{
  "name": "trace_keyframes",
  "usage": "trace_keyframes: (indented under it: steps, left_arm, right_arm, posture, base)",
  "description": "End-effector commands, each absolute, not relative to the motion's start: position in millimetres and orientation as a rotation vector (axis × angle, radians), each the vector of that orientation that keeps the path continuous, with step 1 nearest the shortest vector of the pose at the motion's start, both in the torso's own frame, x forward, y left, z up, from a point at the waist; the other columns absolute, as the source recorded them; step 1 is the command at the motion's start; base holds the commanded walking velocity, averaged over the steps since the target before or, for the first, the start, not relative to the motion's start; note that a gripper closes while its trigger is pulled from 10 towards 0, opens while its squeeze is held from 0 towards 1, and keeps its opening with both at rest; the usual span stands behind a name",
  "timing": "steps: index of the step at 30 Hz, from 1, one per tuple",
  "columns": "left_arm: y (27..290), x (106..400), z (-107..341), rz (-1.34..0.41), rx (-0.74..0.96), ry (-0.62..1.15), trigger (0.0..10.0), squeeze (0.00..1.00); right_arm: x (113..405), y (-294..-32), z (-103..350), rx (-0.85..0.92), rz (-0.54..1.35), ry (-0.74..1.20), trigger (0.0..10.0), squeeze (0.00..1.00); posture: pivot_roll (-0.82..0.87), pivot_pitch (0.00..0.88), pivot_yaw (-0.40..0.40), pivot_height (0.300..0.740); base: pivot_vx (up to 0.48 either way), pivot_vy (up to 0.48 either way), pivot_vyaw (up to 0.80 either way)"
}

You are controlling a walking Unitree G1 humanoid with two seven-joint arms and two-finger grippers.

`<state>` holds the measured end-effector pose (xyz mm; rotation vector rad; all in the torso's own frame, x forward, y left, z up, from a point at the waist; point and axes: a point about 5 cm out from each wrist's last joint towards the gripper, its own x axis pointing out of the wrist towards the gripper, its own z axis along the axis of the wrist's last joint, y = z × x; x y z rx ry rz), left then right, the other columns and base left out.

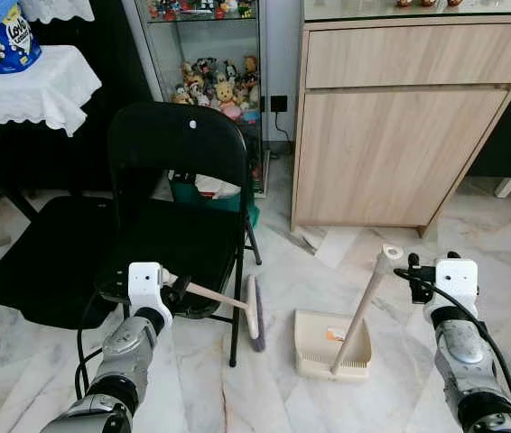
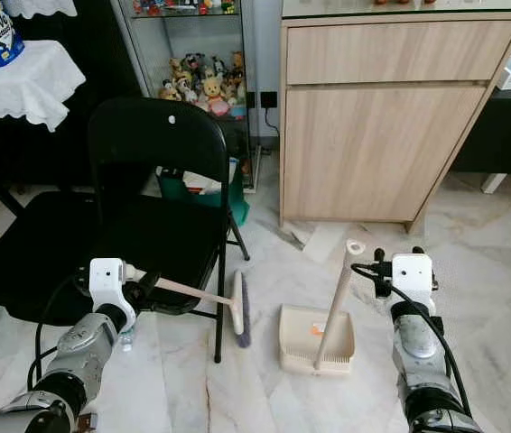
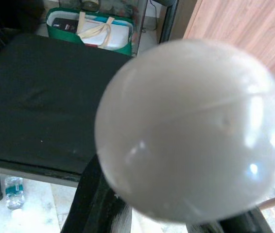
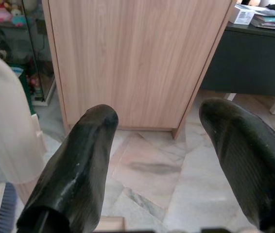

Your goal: Sweep floor

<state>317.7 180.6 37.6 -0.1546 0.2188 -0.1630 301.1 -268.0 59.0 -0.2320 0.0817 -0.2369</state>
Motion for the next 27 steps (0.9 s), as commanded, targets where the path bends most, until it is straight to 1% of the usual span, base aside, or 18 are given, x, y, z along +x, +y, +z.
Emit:
trace_keyframes:
  steps: [1, 6, 8, 10, 12, 17, 18, 19, 20, 25, 27]
  left_arm:
    - [185.7, 313.9, 32.7, -0.158, -0.144, 0.247, 10.0, 0.00]
    - [186.1, 313.9, 32.8, -0.159, -0.145, 0.246, 10.0, 0.00]
    - [185.8, 313.9, 32.9, -0.161, -0.146, 0.245, 10.0, 0.00]
    - [185.6, 314.0, 33.0, -0.163, -0.146, 0.245, 10.0, 0.00]
    - [185.1, 314.1, 33.0, -0.166, -0.147, 0.245, 10.0, 0.00]
    - [184.9, 314.3, 33.3, -0.166, -0.149, 0.244, 10.0, 0.00]
    - [185.2, 314.4, 33.3, -0.165, -0.149, 0.245, 10.0, 0.00]
    - [185.3, 314.4, 33.2, -0.165, -0.149, 0.245, 10.0, 0.00]
    - [185.5, 314.4, 33.2, -0.164, -0.149, 0.245, 10.0, 0.00]
    - [185.6, 314.4, 33.1, -0.161, -0.149, 0.247, 10.0, 0.00]
    - [185.6, 314.5, 33.1, -0.160, -0.149, 0.247, 10.0, 0.00]
  right_arm:
    - [299.2, -266.4, 56.6, -0.203, -0.255, 0.084, 10.0, 1.00]
    - [292.7, -265.0, 47.0, -0.185, -0.298, 0.117, 10.0, 1.00]
    - [286.6, -263.2, 36.5, -0.156, -0.348, 0.165, 10.0, 1.00]
    - [283.8, -261.6, 32.0, -0.145, -0.366, 0.186, 10.0, 1.00]
    - [279.7, -258.8, 23.0, -0.150, -0.383, 0.246, 10.0, 1.00]
    - [278.4, -249.7, 16.5, -0.119, -0.341, 0.274, 10.0, 1.00]
    - [280.3, -246.2, 15.1, -0.106, -0.308, 0.292, 10.0, 0.32]
    - [281.0, -245.0, 14.9, -0.102, -0.296, 0.297, 10.0, 0.32]
    - [283.6, -239.9, 14.3, -0.079, -0.248, 0.307, 10.0, 0.00]
    - [290.5, -225.9, 13.6, -0.058, -0.117, 0.349, 10.0, 0.00]
    - [292.0, -221.8, 12.3, -0.075, -0.074, 0.378, 10.0, 0.00]
  posture:
    - [-0.05, 0.085, 0.066, 0.740]
    - [-0.05, 0.086, 0.066, 0.740]
    - [-0.05, 0.087, 0.065, 0.740]
    - [-0.05, 0.086, 0.065, 0.740]
    - [-0.05, 0.086, 0.064, 0.740]
    - [-0.05, 0.084, 0.063, 0.740]
    - [-0.05, 0.084, 0.063, 0.740]
    - [-0.05, 0.084, 0.063, 0.740]
    - [-0.05, 0.084, 0.063, 0.740]
    - [-0.05, 0.082, 0.060, 0.740]
    - [-0.05, 0.082, 0.060, 0.740]
  base:
    - [0.000, 0.000, 0.00]
    - [0.000, 0.000, 0.00]
    - [0.000, 0.000, 0.00]
    - [0.000, 0.000, 0.00]
    - [0.000, 0.000, 0.00]
    - [0.000, 0.000, 0.00]
    - [0.000, 0.000, 0.00]
    - [0.000, 0.000, 0.00]
    - [0.000, 0.000, 0.00]
    - [0.000, 0.000, 0.00]
    - [0.000, 0.000, 0.00]
